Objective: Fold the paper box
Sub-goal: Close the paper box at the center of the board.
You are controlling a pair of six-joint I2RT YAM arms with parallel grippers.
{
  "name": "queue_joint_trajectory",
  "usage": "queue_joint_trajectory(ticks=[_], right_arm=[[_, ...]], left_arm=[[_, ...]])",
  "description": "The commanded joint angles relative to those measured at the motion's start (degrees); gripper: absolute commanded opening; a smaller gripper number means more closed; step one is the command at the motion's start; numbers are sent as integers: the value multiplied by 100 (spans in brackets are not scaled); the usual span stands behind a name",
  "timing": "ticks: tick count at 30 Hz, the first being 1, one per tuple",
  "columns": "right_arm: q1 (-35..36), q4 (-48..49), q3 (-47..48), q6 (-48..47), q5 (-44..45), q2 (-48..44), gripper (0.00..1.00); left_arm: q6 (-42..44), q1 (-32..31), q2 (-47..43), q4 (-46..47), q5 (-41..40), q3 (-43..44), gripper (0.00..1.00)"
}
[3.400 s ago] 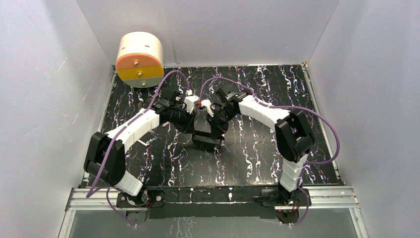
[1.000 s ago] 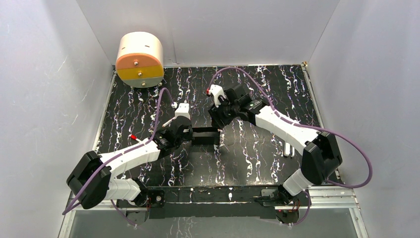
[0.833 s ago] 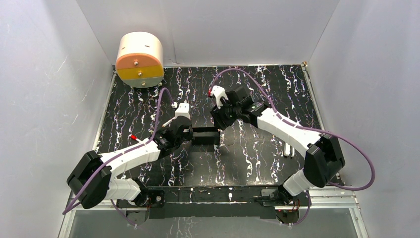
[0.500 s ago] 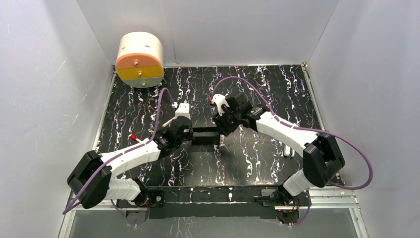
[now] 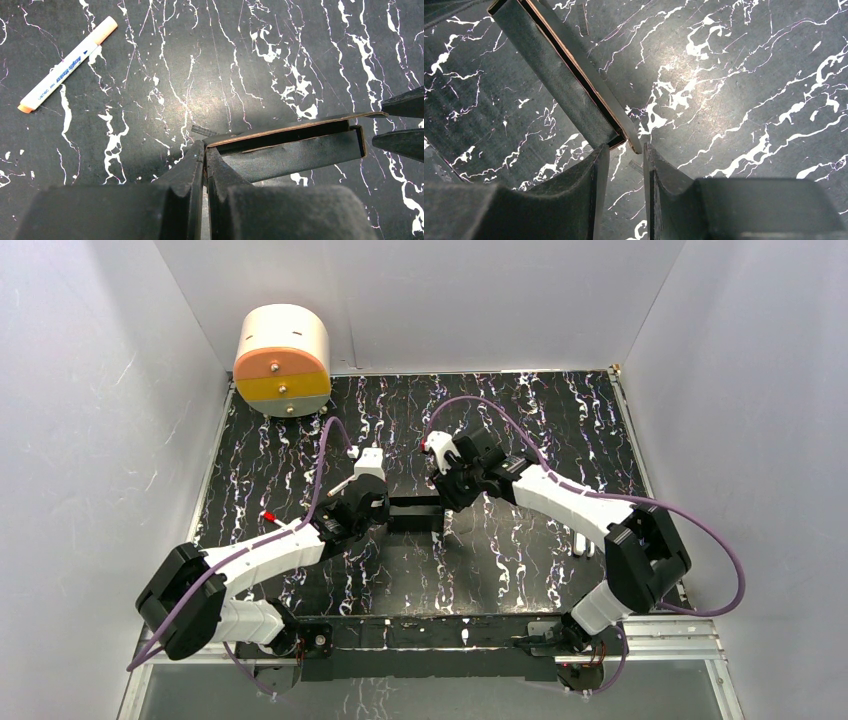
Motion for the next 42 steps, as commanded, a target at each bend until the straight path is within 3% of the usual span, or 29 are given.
queue_joint_trajectory(ticks=[1, 7, 10, 21, 31, 42], right_arm=[[-12, 268, 115, -105, 42, 58, 38], [-14, 249, 177, -49, -1, 125, 21], [-9, 283, 184, 97, -98, 68, 17], [181, 117, 337, 816, 330, 66, 9], [589, -137, 495, 2219, 1173, 180, 4], [704, -136, 517, 3200, 1465, 389, 0]], left_arm=[[3, -77, 242, -863, 219, -207, 0], [12, -82, 244, -862, 202, -207, 0], [12, -84, 227, -864, 193, -207, 0], [-39, -148, 231, -902, 180, -146, 0], [-152, -269, 192, -951, 131, -64, 0], [-348, -485, 123, -1006, 154, 52, 0]])
